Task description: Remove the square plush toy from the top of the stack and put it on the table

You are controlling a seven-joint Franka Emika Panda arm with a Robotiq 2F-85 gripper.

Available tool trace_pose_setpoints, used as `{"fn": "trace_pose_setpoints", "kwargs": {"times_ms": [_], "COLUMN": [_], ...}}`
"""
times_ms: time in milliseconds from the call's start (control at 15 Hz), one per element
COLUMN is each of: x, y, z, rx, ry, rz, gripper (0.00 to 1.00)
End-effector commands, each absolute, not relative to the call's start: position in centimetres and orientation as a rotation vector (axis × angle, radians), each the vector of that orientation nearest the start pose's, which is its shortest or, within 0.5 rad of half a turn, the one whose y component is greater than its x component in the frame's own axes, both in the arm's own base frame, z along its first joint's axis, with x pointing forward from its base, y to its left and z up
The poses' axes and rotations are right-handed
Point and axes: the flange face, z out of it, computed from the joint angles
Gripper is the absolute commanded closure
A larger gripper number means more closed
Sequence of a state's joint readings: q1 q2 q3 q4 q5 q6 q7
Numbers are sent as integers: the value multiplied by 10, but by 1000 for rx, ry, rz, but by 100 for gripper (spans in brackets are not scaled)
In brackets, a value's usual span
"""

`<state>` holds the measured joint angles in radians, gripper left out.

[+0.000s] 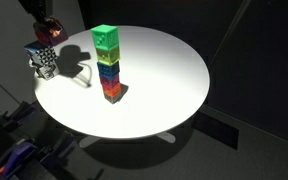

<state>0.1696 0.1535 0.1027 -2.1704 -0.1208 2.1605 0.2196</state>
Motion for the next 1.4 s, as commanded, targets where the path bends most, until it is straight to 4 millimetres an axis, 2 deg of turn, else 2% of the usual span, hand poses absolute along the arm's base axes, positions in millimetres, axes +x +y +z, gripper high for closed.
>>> {"fn": "trace_pose_setpoints", "kwargs": {"times_ms": [0, 533, 1333], "x": [529, 536, 550], "y": [124, 98, 92], "z": [303, 268, 210], "rx": [-3253, -3227, -3214], "ry": [-247, -255, -294], "rz": [255, 356, 424], "gripper": [91, 91, 92]}}
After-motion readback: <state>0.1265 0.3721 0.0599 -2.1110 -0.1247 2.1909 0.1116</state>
